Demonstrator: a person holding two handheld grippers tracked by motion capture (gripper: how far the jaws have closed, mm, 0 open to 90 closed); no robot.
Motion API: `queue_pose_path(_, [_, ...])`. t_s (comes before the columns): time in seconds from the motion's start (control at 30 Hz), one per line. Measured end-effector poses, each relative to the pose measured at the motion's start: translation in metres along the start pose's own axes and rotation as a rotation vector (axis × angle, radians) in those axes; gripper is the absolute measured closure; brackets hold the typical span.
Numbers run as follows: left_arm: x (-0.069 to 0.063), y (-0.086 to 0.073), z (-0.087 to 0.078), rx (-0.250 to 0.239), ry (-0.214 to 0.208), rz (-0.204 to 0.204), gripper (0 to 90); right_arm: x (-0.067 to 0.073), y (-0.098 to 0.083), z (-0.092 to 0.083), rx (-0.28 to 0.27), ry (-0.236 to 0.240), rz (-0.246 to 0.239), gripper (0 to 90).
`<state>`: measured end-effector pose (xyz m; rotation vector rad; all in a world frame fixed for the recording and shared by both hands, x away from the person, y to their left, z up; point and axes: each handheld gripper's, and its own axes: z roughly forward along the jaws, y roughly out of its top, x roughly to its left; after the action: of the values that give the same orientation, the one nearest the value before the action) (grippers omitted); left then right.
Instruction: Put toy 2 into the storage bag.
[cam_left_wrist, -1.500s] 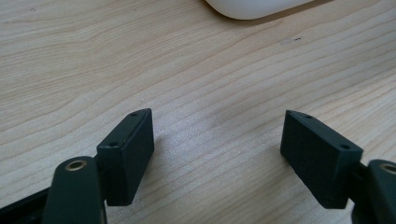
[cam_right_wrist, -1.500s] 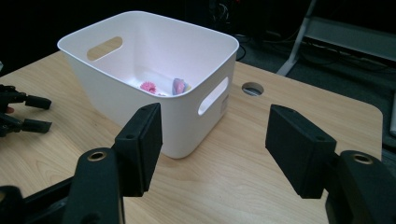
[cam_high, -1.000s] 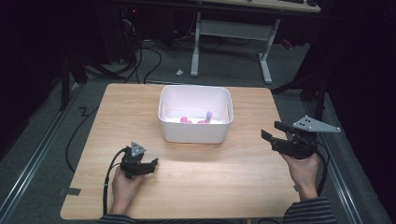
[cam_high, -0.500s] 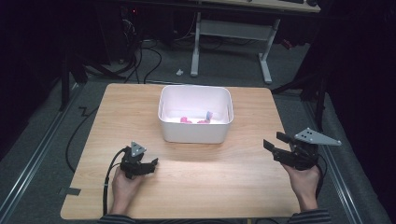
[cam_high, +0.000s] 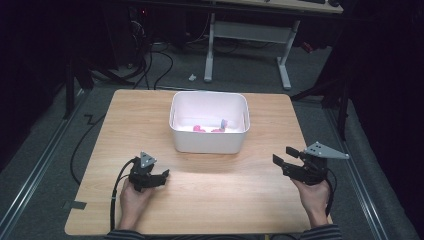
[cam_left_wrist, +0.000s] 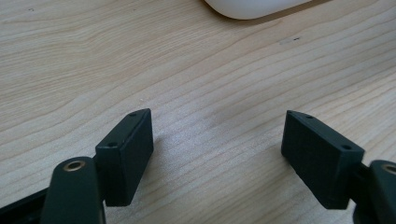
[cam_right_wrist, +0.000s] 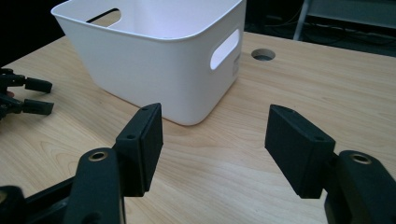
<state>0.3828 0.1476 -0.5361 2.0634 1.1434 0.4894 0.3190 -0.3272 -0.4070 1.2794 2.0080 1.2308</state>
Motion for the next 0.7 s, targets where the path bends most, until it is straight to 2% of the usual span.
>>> queue_pose_path(0.37, [0.000, 0.000, 0.000, 0.000, 0.000, 0.000, 25.5, 0.016, -0.004, 0.035, 0.040, 0.032, -0.031, 37.4])
queue_pose_path(0.6, [0.000, 0.000, 0.000, 0.000, 0.000, 0.000, 25.5, 0.018, -0.013, 0.054, 0.073, 0.028, -0.025, 37.4])
queue_pose_path(0.7, [0.000, 0.000, 0.000, 0.000, 0.000, 0.000, 25.5, 0.017, -0.017, 0.059, 0.080, 0.028, -0.004, 37.5])
